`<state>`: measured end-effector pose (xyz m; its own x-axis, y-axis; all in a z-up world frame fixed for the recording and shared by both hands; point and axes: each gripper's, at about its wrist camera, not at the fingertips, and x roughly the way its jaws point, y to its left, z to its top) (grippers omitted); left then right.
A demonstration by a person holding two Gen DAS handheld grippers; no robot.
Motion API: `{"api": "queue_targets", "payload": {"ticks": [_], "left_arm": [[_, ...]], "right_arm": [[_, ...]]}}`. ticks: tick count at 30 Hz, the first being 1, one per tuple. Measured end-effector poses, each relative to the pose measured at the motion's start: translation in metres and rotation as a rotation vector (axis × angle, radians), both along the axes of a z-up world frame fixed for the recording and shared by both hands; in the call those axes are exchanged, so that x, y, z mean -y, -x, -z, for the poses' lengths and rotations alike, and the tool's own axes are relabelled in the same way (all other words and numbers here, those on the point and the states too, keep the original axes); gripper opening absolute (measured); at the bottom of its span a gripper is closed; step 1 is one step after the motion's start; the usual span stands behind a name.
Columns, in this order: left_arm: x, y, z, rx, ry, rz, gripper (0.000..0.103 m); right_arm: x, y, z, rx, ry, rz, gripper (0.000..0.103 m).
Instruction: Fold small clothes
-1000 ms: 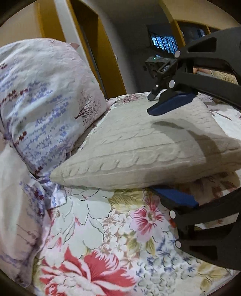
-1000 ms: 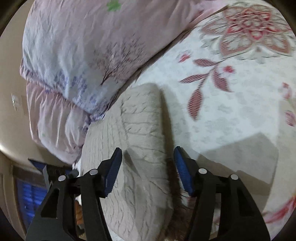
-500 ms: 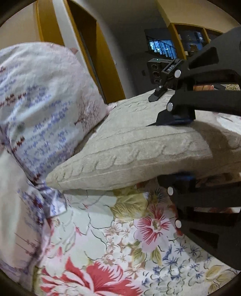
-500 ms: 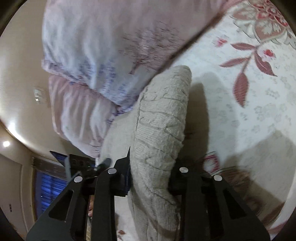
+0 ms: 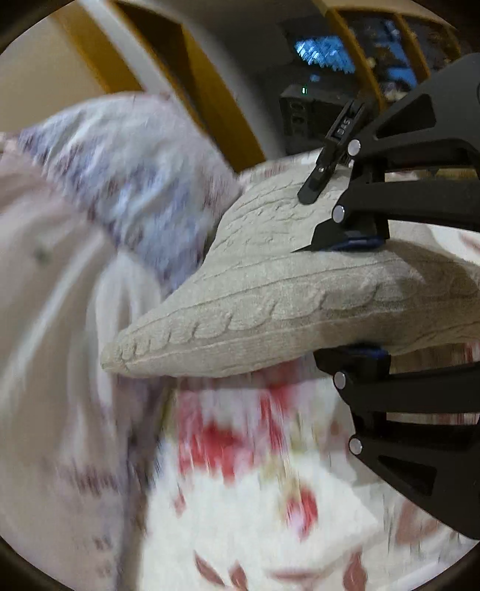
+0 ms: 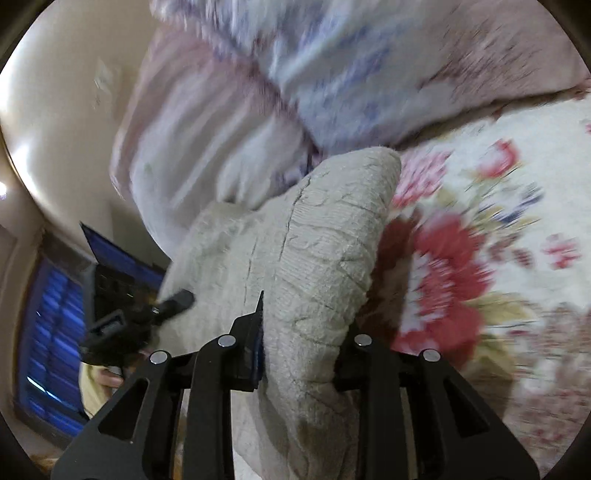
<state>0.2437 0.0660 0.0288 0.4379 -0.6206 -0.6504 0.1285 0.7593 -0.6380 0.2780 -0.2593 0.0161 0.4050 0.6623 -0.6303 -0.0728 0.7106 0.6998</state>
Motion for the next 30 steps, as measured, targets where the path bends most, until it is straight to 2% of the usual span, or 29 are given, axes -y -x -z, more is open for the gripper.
{"api": "queue_targets", "payload": {"ticks": [2, 4, 6, 8, 10, 13, 15, 16, 17, 18, 20, 21, 23, 25, 28, 30], "left_arm": [[-0.011, -0.004, 0.022, -0.051, 0.019, -0.027, 0.043], [-0.019, -0.002, 0.033, -0.05, 0.058, -0.047, 0.049], [-0.02, 0.0, 0.032, -0.026, 0.029, -0.056, 0.058], [-0.021, 0.007, 0.021, 0.031, -0.042, -0.075, 0.059], [-0.02, 0.017, 0.005, 0.124, -0.117, -0.108, 0.06], [-0.018, 0.031, -0.015, 0.252, -0.168, -0.128, 0.061], [-0.007, 0.042, -0.026, 0.324, -0.204, -0.1, 0.062], [0.0, 0.045, -0.029, 0.346, -0.226, -0.084, 0.063], [0.009, 0.048, -0.031, 0.364, -0.25, -0.061, 0.064], [0.016, 0.049, -0.032, 0.375, -0.267, -0.039, 0.064], [0.026, 0.053, -0.03, 0.377, -0.29, -0.013, 0.064], [0.029, 0.054, -0.029, 0.373, -0.301, -0.002, 0.064], [0.039, 0.054, -0.025, 0.367, -0.33, 0.013, 0.064], [0.046, 0.056, -0.022, 0.378, -0.376, 0.019, 0.064], [0.048, 0.063, -0.022, 0.386, -0.414, 0.014, 0.069], [0.045, 0.069, -0.023, 0.389, -0.441, -0.008, 0.072]], "right_arm": [[-0.006, -0.003, 0.008, -0.021, 0.055, 0.011, 0.034], [-0.001, -0.006, 0.012, -0.055, 0.009, 0.021, 0.038], [0.005, -0.005, 0.01, -0.065, -0.003, 0.025, 0.039], [0.012, 0.0, 0.006, -0.047, -0.008, 0.04, 0.04], [0.02, 0.001, -0.002, -0.017, -0.031, 0.082, 0.04], [0.027, -0.005, -0.001, -0.023, -0.049, 0.126, 0.04], [0.023, -0.014, -0.001, -0.025, -0.037, 0.143, 0.04], [0.02, -0.017, -0.002, -0.013, -0.022, 0.145, 0.036], [0.014, -0.02, -0.007, 0.039, 0.013, 0.144, 0.014], [0.009, -0.02, -0.013, 0.082, 0.044, 0.141, 0.01], [0.006, -0.016, -0.021, 0.145, 0.111, 0.148, 0.009], [0.004, -0.016, -0.019, 0.142, 0.16, 0.157, 0.009], [0.004, -0.018, -0.008, 0.079, 0.232, 0.166, 0.009], [0.007, -0.019, 0.0, 0.04, 0.251, 0.166, 0.01], [0.007, -0.009, -0.018, 0.075, 0.313, 0.181, 0.018], [0.007, 0.005, -0.034, 0.136, 0.315, 0.173, 0.025]]}}
